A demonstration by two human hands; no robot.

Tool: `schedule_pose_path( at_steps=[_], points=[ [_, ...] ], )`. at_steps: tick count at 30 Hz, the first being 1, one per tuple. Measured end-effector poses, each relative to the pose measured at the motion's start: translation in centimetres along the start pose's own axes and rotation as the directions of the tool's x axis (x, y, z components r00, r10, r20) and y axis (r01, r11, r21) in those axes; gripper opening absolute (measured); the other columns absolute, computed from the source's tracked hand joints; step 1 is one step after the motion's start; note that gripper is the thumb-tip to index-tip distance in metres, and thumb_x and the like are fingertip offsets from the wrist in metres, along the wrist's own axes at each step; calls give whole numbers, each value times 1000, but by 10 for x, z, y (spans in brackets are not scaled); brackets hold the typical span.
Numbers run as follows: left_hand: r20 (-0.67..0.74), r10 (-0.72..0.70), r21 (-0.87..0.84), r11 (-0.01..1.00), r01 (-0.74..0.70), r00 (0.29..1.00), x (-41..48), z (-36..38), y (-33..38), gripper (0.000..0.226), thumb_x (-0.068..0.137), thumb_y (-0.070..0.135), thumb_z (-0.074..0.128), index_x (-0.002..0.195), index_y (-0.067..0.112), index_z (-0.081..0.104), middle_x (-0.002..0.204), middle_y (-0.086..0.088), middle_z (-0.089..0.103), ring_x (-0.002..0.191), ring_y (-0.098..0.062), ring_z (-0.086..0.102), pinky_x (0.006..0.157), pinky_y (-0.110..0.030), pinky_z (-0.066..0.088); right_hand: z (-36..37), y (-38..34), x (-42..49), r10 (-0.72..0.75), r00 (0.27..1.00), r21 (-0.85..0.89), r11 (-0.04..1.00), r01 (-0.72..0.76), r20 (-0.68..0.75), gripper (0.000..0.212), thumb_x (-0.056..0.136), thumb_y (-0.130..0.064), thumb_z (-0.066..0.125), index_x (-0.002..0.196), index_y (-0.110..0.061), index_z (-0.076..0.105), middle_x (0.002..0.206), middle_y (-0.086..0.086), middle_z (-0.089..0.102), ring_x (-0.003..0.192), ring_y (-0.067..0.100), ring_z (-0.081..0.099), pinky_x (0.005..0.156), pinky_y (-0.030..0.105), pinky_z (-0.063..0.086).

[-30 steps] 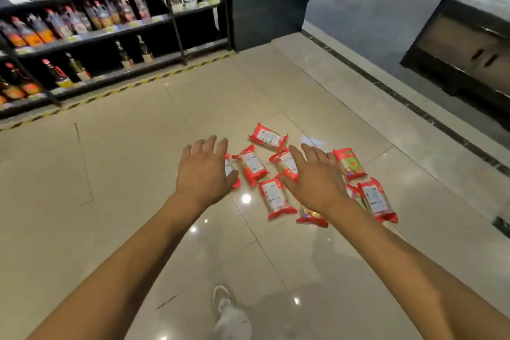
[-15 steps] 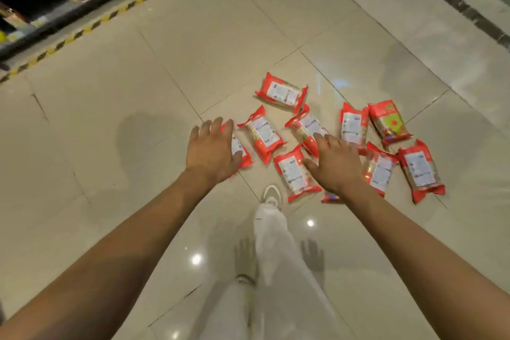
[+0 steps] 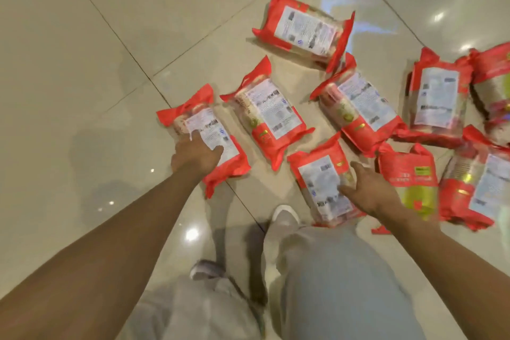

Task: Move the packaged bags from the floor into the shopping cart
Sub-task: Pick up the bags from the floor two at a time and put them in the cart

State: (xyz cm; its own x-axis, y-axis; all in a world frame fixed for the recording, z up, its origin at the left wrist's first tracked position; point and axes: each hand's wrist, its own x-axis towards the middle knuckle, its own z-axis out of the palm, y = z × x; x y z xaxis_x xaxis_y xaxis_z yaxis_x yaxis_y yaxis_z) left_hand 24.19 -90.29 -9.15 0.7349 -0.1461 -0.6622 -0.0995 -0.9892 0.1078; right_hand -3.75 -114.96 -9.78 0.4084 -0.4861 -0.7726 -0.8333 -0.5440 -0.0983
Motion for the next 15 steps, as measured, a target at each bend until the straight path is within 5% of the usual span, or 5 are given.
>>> schedule_pose_path(
  at_steps=[4,7,9,12,15],
  points=[
    [7,-255,-392,889,237,967,86,70,-40,91,81,50,77,148,2,37,146,-23,47,136,-41,46,111,-47,42,58,26,76,89,996,250,964,-90,17,74,75,-45,79,134,-18,43,115,9,66,94,30,64,82,40,50],
    [166,-331,-745,575,338,929,121,103,-65,94,58,49,88,134,4,54,126,-16,68,112,-35,68,99,-50,56,74,37,111,126,988,421,894,-152,88,67,69,-31,90,124,-20,52,94,-10,68,79,11,64,66,27,45],
    [239,-274,-844,416,339,932,127,113,-69,67,64,35,92,120,7,67,109,-13,77,96,-31,75,91,-49,61,79,43,122,130,986,464,871,-163,103,73,55,-41,95,114,-21,57,90,-12,71,78,12,68,63,22,47],
    [228,-256,-881,355,311,939,125,113,-68,50,71,22,91,113,5,71,103,-14,78,90,-31,77,86,-49,62,82,49,123,136,988,474,866,-157,79,84,44,-52,97,113,-21,60,94,-5,75,82,16,72,66,29,54],
    [204,-288,-875,376,306,936,99,86,-70,79,47,39,97,113,7,69,103,-12,78,85,-29,78,80,-48,64,60,30,81,175,984,557,819,-136,-18,77,54,-40,96,116,-23,53,96,-5,71,81,14,69,67,32,51]
  ],
)
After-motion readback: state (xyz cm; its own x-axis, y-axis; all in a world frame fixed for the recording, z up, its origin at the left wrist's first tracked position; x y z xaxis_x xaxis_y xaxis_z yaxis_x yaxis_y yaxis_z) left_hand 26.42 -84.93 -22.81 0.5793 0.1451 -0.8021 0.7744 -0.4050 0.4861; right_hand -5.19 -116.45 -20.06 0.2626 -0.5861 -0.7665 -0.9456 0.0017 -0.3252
